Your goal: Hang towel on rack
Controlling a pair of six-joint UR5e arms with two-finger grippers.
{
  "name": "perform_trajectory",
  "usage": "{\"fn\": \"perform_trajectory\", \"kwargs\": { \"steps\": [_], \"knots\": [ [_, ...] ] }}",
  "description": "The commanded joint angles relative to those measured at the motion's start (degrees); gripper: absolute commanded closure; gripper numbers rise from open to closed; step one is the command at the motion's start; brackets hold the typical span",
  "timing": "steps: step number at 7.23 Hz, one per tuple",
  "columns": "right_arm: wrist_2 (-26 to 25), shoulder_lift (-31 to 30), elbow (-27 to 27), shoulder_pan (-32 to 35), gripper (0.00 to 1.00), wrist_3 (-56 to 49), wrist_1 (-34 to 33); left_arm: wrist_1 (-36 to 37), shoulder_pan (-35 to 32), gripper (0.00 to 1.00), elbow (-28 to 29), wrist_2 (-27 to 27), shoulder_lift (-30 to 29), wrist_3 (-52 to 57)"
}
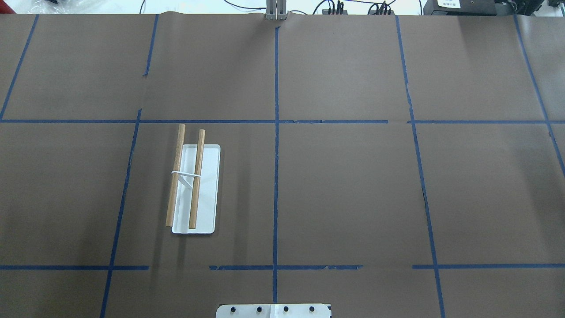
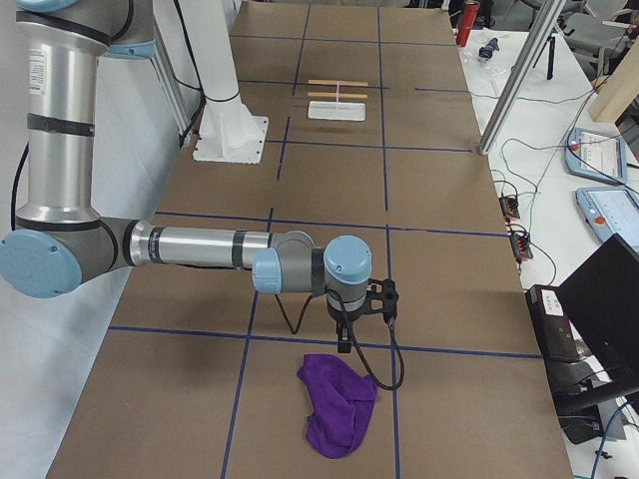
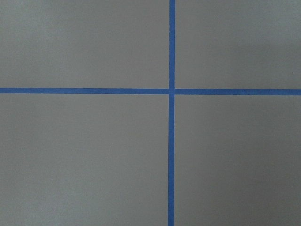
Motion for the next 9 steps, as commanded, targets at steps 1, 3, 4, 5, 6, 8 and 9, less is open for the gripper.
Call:
{"fn": "perform_trajectory", "kwargs": {
  "steps": [1, 3, 4, 5, 6, 8, 9],
  "knots": [
    [0.0, 0.2, 0.0, 0.0, 0.0, 0.2, 0.0, 0.0, 0.0, 0.0, 0.0, 0.0, 0.0, 0.0],
    [-0.4, 1.5, -0.8, -0.3, 0.0, 0.3, 0.2, 0.0, 0.0, 0.0, -0.3, 0.0, 0.0, 0.0],
    [-2.6, 1.7, -1.5, -1.0, 0.0, 0.8, 0.7, 0.0, 0.0, 0.0, -0.6, 0.0, 0.0, -0.1],
    [-2.4, 2.4, -5.1, -1.1, 0.0, 1.7, 1.1, 0.0, 0.0, 0.0, -1.3, 0.0, 0.0, -0.1],
    [-2.4, 1.8, -10.4, -1.1, 0.0, 1.8, 8.5, 0.2, 0.0, 0.0, -2.2, 0.1, 0.0, -0.2],
    [-2.2, 3.8, -25.6, -1.1, 0.0, 2.1, 24.2, 0.3, 0.0, 0.0, -3.8, 0.2, 0.0, -0.2],
    [-2.2, 5.0, -27.8, -1.1, 0.0, 2.0, 24.2, 0.4, 0.0, 0.0, -4.6, 0.2, 0.0, -0.3]
  ]
}}
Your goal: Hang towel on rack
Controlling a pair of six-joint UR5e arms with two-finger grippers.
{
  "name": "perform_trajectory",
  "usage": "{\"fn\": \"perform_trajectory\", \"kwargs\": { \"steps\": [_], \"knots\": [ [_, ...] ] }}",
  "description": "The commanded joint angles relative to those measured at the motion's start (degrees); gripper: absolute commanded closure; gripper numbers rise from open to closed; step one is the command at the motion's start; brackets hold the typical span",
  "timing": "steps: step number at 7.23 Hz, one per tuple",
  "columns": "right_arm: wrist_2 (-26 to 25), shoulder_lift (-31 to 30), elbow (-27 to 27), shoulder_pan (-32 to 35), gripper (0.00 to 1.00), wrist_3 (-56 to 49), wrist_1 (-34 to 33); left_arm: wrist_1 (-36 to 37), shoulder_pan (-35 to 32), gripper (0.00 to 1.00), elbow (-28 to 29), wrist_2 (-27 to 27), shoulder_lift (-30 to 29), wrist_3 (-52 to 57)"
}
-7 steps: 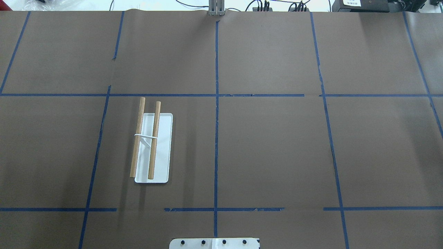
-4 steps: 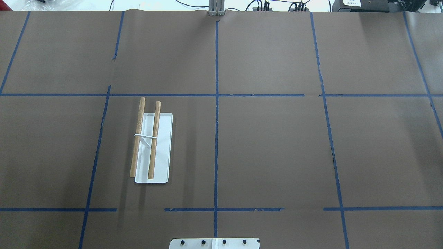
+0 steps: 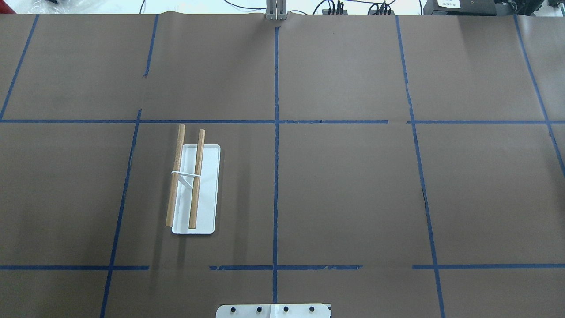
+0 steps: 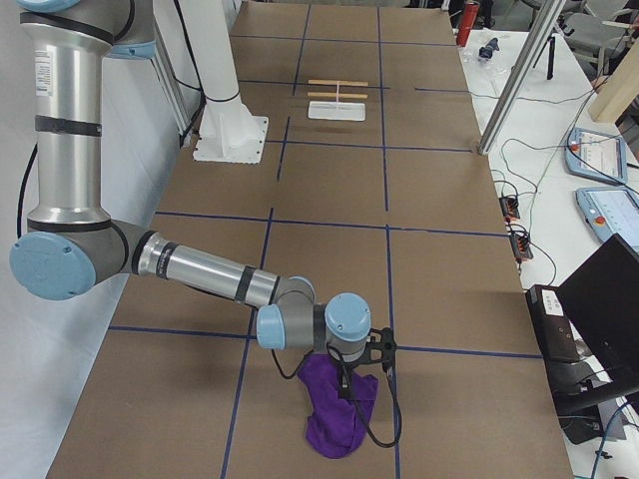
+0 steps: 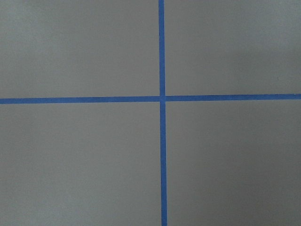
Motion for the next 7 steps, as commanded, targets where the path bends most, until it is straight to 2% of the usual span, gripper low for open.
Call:
{"fn": "perform_trajectory", "kwargs": {
  "steps": [1, 5, 7],
  "knots": [
    [0.0, 2.4, -9.8, -0.1, 0.0, -0.3, 4.0, 0.2, 0.0, 0.0, -1.5, 0.0, 0.0, -0.2],
    [-0.1, 3.0, -14.5, -0.1, 0.0, -0.3, 3.9, 0.2, -0.1, 0.0, -2.1, 0.0, -0.2, -0.1],
    [-0.2, 3.1, -14.6, -0.2, 0.0, -0.3, 3.9, 0.2, -0.1, 0.0, -2.0, 0.0, -0.2, -0.1]
  ]
}}
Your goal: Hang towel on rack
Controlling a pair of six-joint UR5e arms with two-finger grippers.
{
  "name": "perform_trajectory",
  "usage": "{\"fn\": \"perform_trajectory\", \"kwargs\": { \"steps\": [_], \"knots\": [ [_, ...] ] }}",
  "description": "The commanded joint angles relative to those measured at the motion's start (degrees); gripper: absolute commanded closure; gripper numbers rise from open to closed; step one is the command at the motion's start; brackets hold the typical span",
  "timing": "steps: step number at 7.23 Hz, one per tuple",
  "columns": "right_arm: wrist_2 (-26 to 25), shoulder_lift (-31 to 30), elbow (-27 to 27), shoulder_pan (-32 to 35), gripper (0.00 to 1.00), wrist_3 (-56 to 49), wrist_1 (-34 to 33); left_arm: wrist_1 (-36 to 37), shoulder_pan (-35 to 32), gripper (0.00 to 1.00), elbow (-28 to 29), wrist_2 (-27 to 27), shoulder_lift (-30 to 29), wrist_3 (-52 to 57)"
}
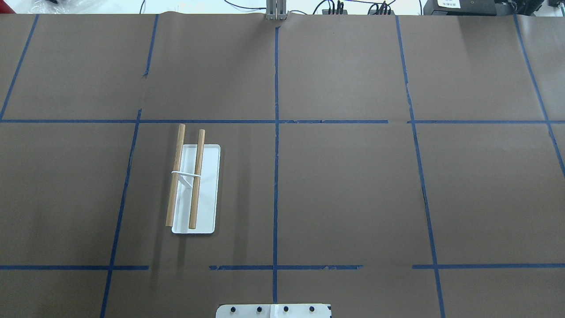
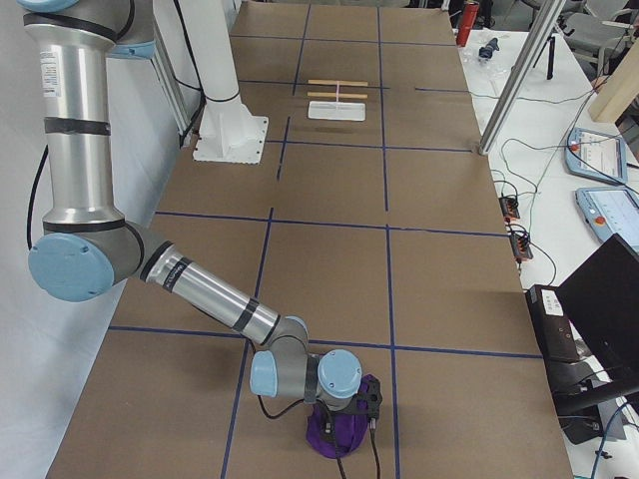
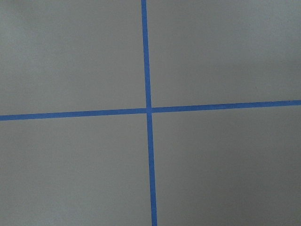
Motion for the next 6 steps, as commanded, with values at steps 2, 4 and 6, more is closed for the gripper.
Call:
{"fn": "perform_trajectory", "kwargs": {
  "steps": [2, 4, 6],
  "knots": [
    [0.1, 0.4, -0.4, -0.2, 0.0, 0.0, 0.0, 0.0, -0.1, 0.0, -0.1, 0.0, 0.0, 0.0],
    [0.2, 0.5, -1.6, -0.2, 0.0, -0.1, 0.0, 0.0, -0.1, 0.0, -0.1, 0.0, 0.0, 0.0],
    [0.2, 0.5, -2.0, -0.6, 0.0, -0.1, 0.0, 0.0, -0.1, 0.0, -0.2, 0.0, 0.0, 0.0]
  ]
}}
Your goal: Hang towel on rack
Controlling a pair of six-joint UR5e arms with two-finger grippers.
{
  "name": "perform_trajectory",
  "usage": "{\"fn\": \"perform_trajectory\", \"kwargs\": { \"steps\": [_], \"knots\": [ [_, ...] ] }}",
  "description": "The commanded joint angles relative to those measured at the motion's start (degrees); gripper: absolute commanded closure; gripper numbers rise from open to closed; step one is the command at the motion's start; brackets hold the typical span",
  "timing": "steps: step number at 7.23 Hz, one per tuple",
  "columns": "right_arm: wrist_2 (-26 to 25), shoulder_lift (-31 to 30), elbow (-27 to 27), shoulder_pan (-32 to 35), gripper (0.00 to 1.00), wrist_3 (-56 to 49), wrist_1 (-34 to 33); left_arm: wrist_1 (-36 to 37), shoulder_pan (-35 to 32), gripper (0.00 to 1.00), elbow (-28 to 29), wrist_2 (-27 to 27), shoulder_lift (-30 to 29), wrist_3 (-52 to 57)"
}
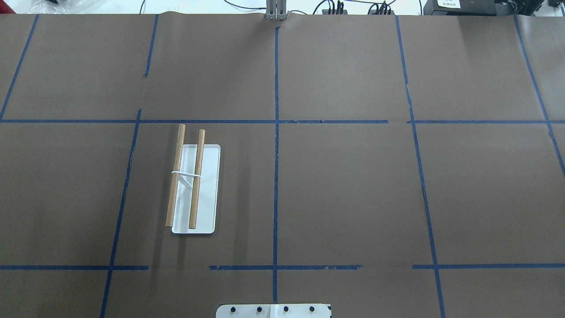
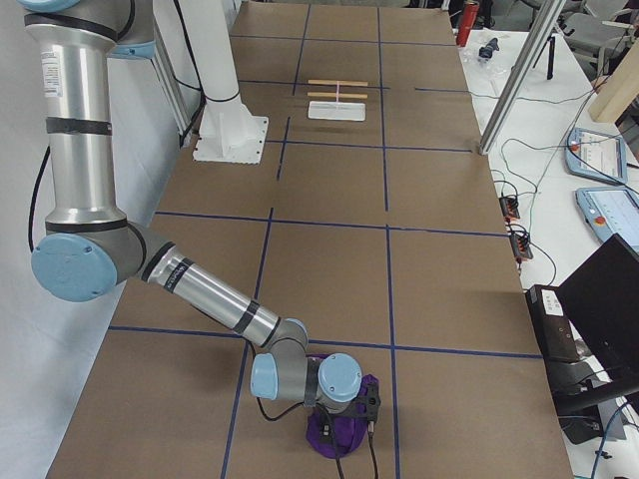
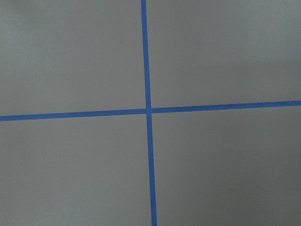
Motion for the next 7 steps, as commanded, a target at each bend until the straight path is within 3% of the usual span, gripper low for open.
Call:
{"fn": "perform_trajectory", "kwargs": {
  "steps": [1, 3, 4, 5, 6, 7],
  "knots": [
    [0.0, 0.1, -0.4, -0.8, 0.0, 0.0, 0.0, 0.0, 0.0, 0.0, -0.1, 0.0, 0.0, 0.0],
    [0.0, 0.1, -0.9, -1.0, 0.0, 0.1, 0.0, 0.0, 0.0, 0.0, -0.1, 0.0, -0.1, 0.0],
    [0.0, 0.1, -1.0, -1.0, 0.05, 0.1, 0.0, 0.0, 0.0, 0.0, -0.1, 0.0, -0.1, 0.0],
    [0.1, 0.1, -1.0, -1.0, 0.56, 0.1, 0.0, 0.0, 0.0, 0.0, -0.1, 0.1, -0.1, 0.0],
    [-0.1, 0.1, -1.1, -1.0, 1.0, -0.1, 0.0, 0.0, 0.0, 0.0, -0.1, 0.1, -0.1, 0.0],
    [-0.2, 0.1, -1.0, -1.0, 1.0, -0.4, 0.0, -0.1, 0.0, 0.0, -0.1, 0.1, -0.2, 0.0]
  ]
}}
